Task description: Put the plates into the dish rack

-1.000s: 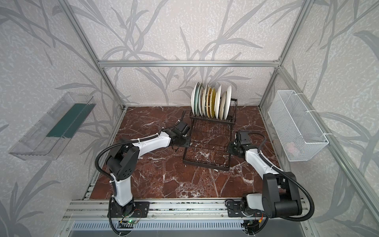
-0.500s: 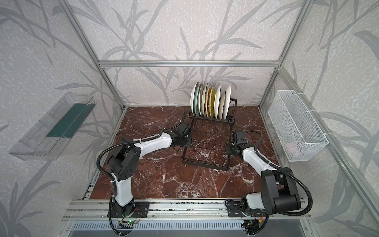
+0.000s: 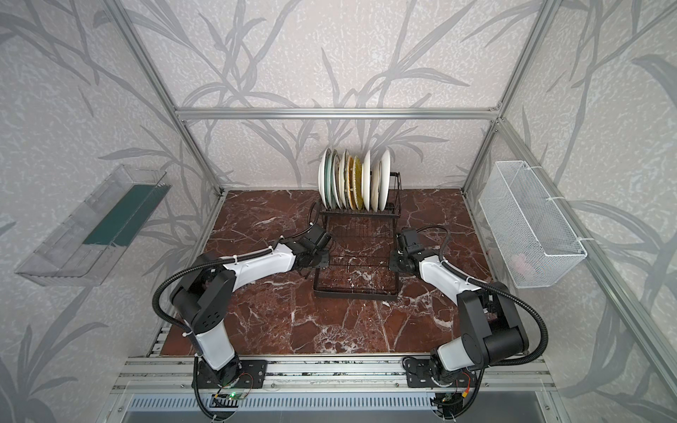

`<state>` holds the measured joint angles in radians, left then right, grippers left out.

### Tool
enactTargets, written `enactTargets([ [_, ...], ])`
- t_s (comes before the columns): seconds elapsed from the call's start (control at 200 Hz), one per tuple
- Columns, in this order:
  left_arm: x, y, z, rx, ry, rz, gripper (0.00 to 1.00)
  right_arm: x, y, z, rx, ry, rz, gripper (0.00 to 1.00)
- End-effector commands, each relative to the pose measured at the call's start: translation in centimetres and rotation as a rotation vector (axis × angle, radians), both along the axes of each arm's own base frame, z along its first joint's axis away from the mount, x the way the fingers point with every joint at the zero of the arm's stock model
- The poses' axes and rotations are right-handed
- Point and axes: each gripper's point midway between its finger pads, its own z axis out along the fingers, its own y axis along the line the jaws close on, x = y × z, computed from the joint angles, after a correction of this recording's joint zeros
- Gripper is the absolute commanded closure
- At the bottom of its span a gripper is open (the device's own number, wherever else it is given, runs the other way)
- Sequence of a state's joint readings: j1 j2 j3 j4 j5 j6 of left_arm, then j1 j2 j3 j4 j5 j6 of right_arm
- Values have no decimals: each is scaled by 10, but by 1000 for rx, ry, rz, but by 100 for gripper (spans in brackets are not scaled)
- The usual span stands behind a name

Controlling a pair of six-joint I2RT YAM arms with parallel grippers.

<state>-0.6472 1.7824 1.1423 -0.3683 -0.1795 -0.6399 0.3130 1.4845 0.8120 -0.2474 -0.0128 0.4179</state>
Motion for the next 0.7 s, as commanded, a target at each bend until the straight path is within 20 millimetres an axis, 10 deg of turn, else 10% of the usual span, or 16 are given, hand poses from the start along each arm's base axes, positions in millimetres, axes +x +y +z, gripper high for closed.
enactTargets([
  [0.0,-7,40,11,9,-6,182,100,9,46,21,171,-45,62,100],
  [0.42,-13,56,12,-4,-28,222,100,5,58,29,187,-77,27,100],
  [0.695,-13,57,26,-12,-55,209,89,5,53,39,175,-100,9,66],
])
